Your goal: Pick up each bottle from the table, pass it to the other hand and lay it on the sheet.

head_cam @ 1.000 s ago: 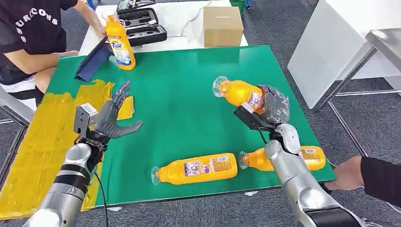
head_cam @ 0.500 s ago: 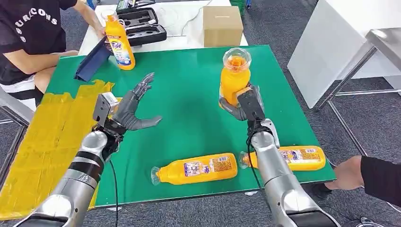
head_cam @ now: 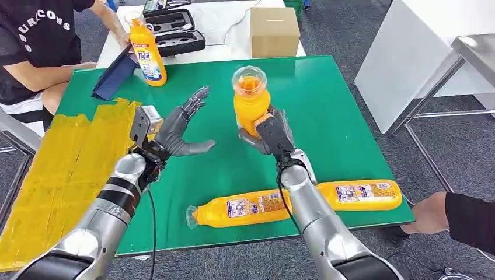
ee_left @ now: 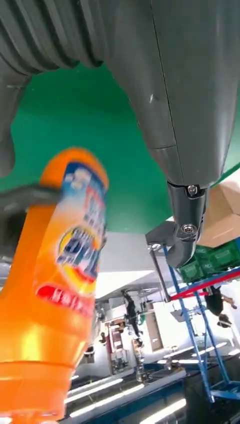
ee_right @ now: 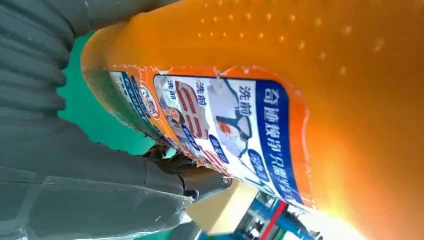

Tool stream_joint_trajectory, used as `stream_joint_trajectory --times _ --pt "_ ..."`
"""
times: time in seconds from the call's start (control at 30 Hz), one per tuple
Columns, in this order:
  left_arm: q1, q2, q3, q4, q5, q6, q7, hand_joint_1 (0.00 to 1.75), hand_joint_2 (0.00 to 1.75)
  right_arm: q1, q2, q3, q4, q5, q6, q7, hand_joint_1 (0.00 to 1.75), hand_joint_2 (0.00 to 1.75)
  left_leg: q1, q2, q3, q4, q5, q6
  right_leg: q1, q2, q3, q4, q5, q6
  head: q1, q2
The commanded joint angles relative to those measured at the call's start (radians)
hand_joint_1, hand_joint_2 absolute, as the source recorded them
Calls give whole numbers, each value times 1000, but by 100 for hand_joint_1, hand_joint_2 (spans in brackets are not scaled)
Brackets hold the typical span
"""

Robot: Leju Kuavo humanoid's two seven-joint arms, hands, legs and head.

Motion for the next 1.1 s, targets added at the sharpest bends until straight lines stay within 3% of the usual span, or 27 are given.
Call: stream_joint_trajectory --times 0.03,0.87,0.9,0.93,0.97,1.1 --pt "-82 -15 -43 125 11 -6 4 0 175 -79 51 76 191 -1 -2 2 175 175 0 1 2 0 -1 0 0 0 2 0 -1 -1 0 0" --pt "-80 -22 -56 151 35 15 -12 5 175 -60 97 226 218 2 65 -2 175 175 0 0 2 1 -2 -1 0 -1 2 0 -1 -1 0 0" --pt "-76 -22 -48 147 41 23 -15 79 175 -58 93 226 214 -4 64 -1 175 175 0 0 1 0 -1 0 0 -1 1 0 -1 -1 0 0" --pt "-74 -22 -42 143 48 23 -15 166 175 -57 88 225 213 -11 69 1 175 175 0 0 3 1 -2 -1 0 -1 3 0 -2 -1 0 0" --pt "-72 -22 -36 139 54 26 -15 175 175 -56 83 224 211 -16 70 1 175 175 0 0 2 0 -1 -1 0 -1 2 0 -1 -1 0 0" --pt "-63 -20 -25 124 68 29 -5 175 175 -47 74 225 204 -27 64 0 175 175 0 0 4 1 -3 -1 0 -1 4 0 -2 -1 0 0"
